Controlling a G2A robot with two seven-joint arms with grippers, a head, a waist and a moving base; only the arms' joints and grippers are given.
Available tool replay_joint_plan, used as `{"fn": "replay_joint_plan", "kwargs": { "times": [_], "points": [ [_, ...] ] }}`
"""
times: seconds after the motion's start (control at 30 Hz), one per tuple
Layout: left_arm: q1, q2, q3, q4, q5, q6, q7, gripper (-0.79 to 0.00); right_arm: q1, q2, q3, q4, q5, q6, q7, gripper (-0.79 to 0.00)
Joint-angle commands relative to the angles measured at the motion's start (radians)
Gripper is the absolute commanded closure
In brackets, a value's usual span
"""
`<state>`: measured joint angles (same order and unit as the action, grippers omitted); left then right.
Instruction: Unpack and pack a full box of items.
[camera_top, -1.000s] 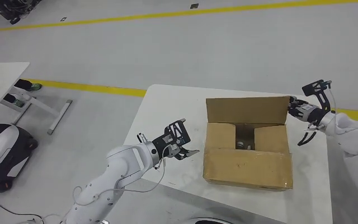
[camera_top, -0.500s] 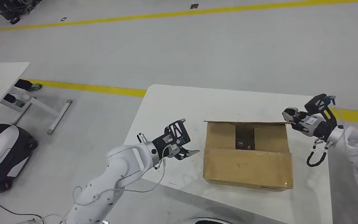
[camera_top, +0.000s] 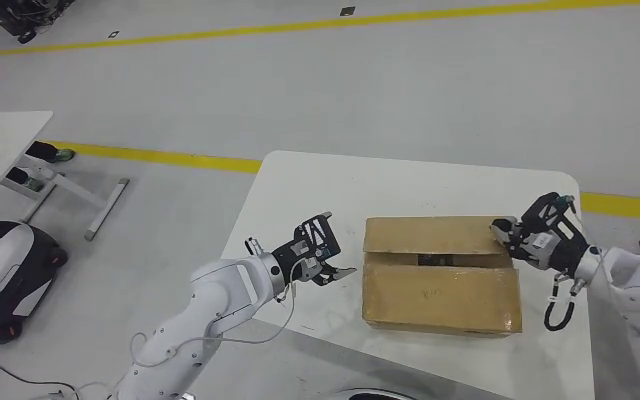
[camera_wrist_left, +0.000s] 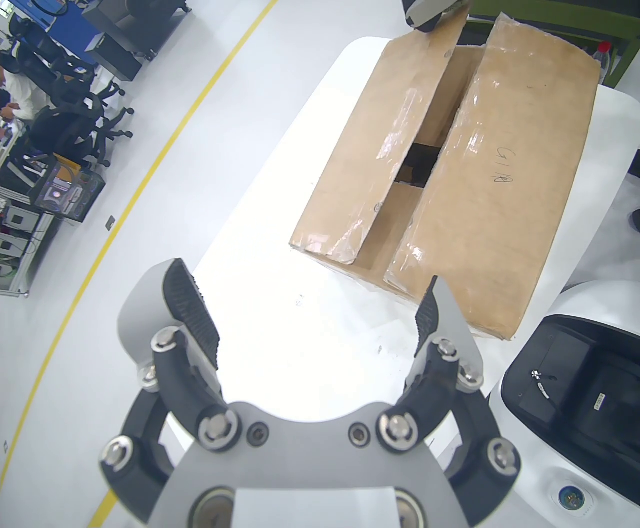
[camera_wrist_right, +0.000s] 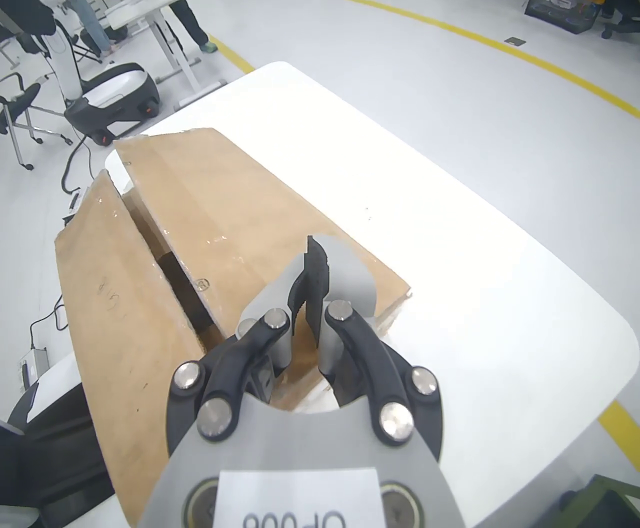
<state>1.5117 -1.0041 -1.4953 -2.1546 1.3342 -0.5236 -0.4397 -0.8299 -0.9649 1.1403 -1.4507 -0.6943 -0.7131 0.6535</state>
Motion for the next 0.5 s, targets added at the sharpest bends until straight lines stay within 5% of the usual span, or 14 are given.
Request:
{"fn": "replay_joint_plan", "kwargs": {
  "times": [0.0,0.47],
  "points": [
    [0.0,0.0,0.0,0.0,0.0,0.0,0.0,-0.785,-0.002,-0.001,-0.014,-0.016,0.011,0.013,0.031,0.0],
    [0.0,0.0,0.0,0.0,0.0,0.0,0.0,-0.785,-0.04,-0.034,-0.124,-0.103,0.042,0.212,-0.024,0.0]
  ]
}}
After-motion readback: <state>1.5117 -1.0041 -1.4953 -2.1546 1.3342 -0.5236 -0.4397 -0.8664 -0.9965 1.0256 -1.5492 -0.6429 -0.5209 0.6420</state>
